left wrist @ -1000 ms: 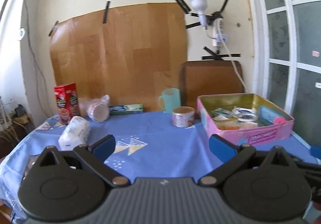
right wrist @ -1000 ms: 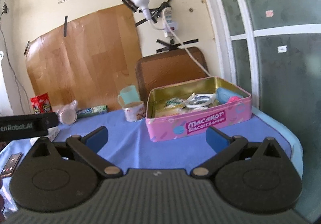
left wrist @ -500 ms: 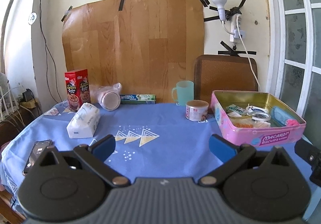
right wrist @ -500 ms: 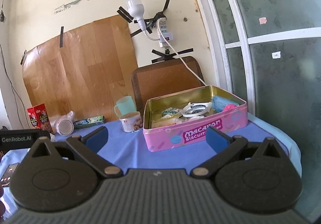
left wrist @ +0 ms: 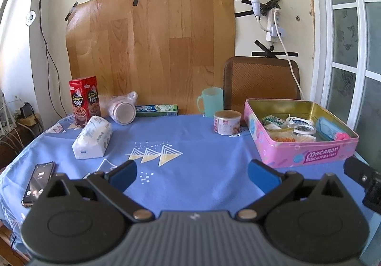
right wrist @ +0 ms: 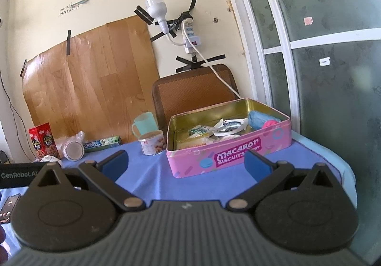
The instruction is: Organize soft objects
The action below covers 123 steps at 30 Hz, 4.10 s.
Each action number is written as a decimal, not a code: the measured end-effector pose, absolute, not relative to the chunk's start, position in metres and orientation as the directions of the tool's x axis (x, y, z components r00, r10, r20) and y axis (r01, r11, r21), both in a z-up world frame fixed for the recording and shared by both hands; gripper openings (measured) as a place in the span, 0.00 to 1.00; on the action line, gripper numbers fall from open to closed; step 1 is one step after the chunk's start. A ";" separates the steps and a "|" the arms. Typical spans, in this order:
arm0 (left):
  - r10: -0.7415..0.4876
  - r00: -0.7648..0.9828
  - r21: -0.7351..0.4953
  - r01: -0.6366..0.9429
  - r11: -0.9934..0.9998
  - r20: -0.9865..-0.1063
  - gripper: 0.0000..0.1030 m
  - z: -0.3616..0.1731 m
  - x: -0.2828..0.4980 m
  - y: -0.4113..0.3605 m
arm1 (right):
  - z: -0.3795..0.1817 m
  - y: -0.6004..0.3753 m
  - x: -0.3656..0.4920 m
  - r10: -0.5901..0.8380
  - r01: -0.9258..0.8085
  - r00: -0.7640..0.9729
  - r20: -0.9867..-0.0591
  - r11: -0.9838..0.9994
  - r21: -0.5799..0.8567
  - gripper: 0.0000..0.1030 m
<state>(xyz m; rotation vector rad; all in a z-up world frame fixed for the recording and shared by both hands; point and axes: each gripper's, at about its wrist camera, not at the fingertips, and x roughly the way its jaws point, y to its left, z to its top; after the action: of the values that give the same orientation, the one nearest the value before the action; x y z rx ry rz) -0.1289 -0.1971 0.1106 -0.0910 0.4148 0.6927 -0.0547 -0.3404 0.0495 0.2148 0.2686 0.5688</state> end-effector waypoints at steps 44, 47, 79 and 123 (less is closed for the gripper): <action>0.543 0.674 0.045 -0.607 0.794 -0.500 1.00 0.092 -0.115 -0.189 | 0.044 -0.337 -0.057 0.547 -0.495 0.812 -0.202 0.830 0.256 1.00; 0.545 0.674 0.049 -0.606 0.794 -0.498 1.00 0.092 -0.115 -0.190 | 0.044 -0.337 -0.057 0.547 -0.496 0.812 -0.202 0.830 0.254 1.00; 0.581 0.667 0.079 -0.622 0.779 -0.466 1.00 0.104 -0.100 -0.164 | 0.069 -0.324 -0.018 0.663 -0.619 0.691 -0.289 0.749 0.236 1.00; 0.441 0.729 0.032 -0.501 0.865 -0.524 1.00 0.099 0.017 -0.077 | 0.067 -0.280 0.051 0.541 -0.505 0.771 -0.336 0.841 0.196 1.00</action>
<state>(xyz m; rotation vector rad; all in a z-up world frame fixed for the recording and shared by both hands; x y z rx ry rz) 0.0172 -0.0765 0.0985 -0.1145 0.5473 0.5202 0.0505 -0.2798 0.0674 0.0965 0.3934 0.5681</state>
